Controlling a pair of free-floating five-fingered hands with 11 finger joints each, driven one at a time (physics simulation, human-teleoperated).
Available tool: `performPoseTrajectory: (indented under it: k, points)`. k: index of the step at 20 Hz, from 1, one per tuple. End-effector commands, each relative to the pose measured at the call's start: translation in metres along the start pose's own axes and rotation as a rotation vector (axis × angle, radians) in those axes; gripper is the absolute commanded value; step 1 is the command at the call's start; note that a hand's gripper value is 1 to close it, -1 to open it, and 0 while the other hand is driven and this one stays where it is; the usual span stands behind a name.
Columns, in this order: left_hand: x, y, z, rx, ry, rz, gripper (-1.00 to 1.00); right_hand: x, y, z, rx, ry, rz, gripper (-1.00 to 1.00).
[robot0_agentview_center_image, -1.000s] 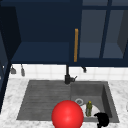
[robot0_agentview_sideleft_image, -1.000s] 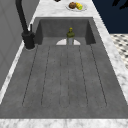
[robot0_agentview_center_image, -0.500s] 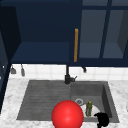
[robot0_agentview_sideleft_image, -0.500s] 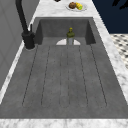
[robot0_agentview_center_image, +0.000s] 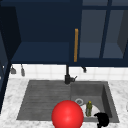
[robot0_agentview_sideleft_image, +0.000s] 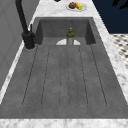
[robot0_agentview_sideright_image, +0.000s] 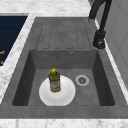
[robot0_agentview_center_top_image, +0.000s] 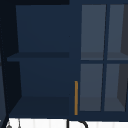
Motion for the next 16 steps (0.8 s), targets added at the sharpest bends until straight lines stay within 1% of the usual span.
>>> performPoseTrajectory:
  k: [1, 6, 8, 12, 14, 16]
  points:
    - [0.012, -0.013, 0.009, -0.005, -0.011, 0.044, -1.00, 0.000, 0.000, 0.000, 0.000, 0.000, 0.000, 0.00]
    - [0.028, -0.037, 0.017, -0.001, -0.006, 0.017, -1.00, 0.000, 0.000, 0.000, 0.000, 0.000, 0.000, 0.00]
    - [0.033, -0.047, 0.019, 0.000, -0.011, 0.003, -1.00, 0.000, 0.000, 0.000, 0.000, 0.000, 0.000, 0.00]
    - [0.042, -0.060, 0.028, 0.000, -0.014, 0.003, -1.00, 0.000, 0.000, 0.000, 0.000, 0.000, 0.000, 0.00]
    - [0.044, -0.066, 0.035, -0.002, -0.003, 0.009, -1.00, 0.000, 0.000, 0.000, 0.000, 0.000, 0.000, 0.00]
    - [0.047, -0.075, 0.042, -0.014, -0.007, 0.015, -1.00, 0.000, 0.000, 0.000, 0.000, 0.000, 0.000, 0.00]
